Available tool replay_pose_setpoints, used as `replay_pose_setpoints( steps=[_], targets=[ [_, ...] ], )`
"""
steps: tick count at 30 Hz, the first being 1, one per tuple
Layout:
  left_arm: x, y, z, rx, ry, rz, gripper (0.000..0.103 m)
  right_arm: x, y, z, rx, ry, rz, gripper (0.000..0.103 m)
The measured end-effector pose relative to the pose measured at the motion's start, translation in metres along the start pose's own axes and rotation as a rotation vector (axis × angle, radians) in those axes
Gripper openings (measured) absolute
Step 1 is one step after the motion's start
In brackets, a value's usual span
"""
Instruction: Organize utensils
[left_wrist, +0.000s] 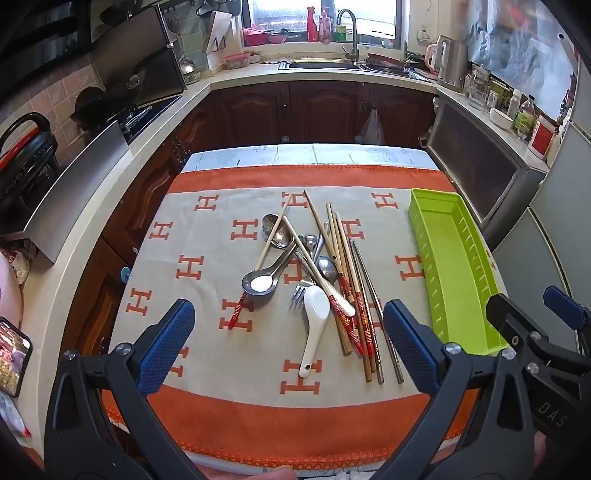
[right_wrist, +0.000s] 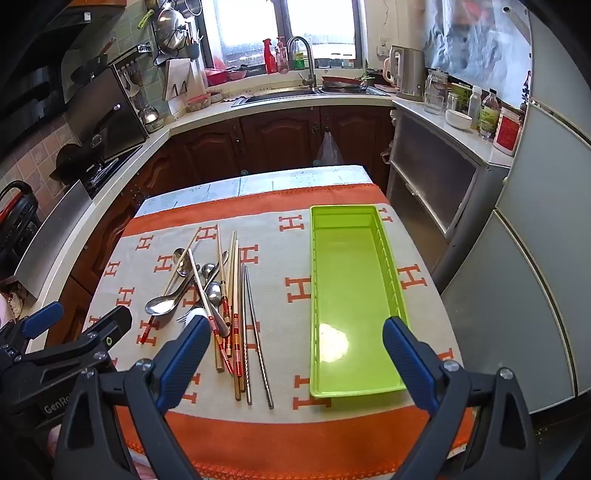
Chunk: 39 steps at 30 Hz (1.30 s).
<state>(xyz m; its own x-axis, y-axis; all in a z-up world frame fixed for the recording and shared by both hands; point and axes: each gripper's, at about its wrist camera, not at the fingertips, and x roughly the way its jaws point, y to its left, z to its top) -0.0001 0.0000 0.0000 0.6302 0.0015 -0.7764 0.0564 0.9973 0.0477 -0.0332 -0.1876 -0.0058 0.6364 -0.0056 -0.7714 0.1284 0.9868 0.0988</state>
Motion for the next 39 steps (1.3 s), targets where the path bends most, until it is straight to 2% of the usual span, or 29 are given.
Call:
replay_pose_setpoints(
  steps=[39],
  targets=[
    [-0.0004,-0.0003,-0.0002,0.001,0.004,0.002,0.101,-0.0041,0.0037,-0.0026,-0.007,-0.007,-0.007,0.095]
  ],
)
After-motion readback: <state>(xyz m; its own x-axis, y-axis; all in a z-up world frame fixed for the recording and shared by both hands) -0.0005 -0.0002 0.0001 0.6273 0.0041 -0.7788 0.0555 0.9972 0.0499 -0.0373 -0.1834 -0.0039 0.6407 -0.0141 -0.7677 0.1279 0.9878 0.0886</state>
